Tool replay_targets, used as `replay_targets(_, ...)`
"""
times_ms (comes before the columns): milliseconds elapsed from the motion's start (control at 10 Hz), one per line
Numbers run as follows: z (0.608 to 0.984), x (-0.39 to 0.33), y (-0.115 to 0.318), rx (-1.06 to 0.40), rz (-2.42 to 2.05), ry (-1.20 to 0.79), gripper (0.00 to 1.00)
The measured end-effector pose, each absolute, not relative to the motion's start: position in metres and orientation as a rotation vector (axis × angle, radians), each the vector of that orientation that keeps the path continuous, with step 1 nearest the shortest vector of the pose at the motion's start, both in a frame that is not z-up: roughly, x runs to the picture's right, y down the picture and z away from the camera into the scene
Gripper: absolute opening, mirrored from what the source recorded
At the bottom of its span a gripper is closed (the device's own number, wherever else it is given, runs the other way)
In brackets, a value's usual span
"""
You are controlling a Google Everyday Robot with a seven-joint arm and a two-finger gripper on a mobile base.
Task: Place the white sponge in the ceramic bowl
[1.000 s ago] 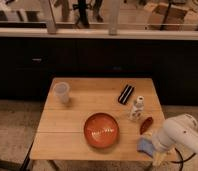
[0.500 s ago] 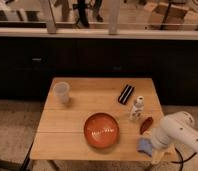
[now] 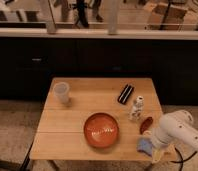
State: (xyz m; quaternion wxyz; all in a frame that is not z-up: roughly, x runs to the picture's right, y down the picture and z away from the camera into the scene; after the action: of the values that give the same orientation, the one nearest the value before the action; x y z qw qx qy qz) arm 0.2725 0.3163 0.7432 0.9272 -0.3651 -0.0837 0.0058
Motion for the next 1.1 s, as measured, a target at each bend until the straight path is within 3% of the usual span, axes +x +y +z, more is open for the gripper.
replay_targets(500, 0.751, 0.285, 0.333, -0.730, -0.020, -0.228, 0.77)
replay_targets(1100, 0.753, 0.281, 0.341, -0.722, -0.063, -0.284, 0.22)
